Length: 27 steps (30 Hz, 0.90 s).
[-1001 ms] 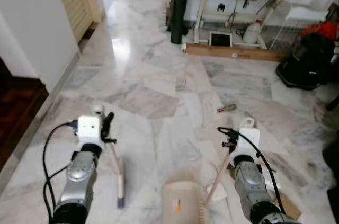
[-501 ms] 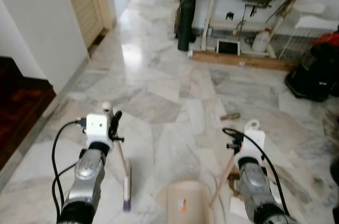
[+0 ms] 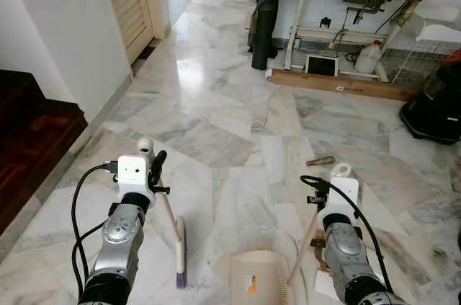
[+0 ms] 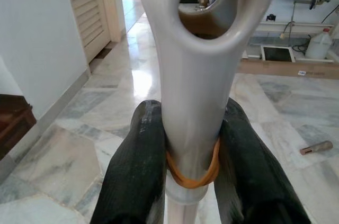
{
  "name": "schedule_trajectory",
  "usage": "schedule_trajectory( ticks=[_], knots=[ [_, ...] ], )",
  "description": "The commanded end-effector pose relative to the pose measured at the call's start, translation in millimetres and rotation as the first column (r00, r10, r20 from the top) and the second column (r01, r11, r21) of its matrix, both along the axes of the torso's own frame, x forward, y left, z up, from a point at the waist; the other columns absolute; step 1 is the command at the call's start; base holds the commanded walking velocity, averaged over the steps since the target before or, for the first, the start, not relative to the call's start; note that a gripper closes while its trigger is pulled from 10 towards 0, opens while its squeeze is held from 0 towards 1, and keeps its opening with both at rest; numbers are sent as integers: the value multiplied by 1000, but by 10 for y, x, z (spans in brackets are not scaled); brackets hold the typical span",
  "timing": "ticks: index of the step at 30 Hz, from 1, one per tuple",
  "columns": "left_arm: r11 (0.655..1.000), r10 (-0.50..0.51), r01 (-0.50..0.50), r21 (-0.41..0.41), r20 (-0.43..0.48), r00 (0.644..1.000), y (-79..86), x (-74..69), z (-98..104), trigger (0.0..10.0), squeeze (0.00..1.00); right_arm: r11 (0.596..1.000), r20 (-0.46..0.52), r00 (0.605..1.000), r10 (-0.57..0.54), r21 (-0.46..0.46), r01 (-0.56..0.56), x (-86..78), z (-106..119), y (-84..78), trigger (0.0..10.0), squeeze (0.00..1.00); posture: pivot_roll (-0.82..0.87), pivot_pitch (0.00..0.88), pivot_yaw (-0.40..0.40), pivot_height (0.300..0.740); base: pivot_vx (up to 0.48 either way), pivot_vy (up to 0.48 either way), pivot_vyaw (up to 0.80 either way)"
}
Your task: Sweep floor
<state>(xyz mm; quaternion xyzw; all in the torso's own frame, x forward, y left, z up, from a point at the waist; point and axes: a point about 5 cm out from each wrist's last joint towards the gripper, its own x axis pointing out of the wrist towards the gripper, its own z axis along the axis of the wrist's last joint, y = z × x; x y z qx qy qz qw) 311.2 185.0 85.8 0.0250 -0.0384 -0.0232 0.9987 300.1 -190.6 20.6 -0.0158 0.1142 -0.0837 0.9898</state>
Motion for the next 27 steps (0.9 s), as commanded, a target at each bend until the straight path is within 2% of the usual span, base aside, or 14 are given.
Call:
schedule_trajectory(
  ticks=[1,23,27],
  knots=[
    [1000,-6,5,6,42,999,-11,30,83,10000,0,1000,9,1000,-1,13,1,33,34,-3,10000,0,96,32,-36,740,0,-262,-788],
    [1000,-7,7,2,46,999,-15,38,93,10000,0,1000,-7,1000,13,17,-13,24,10,24,10000,0,97,35,-37,740,0,-264,-767],
    [1000,-6,6,3,47,999,-14,39,92,10000,0,1000,0,1000,25,9,-25,22,12,51,10000,0,96,34,-36,740,0,-259,0]
  ],
)
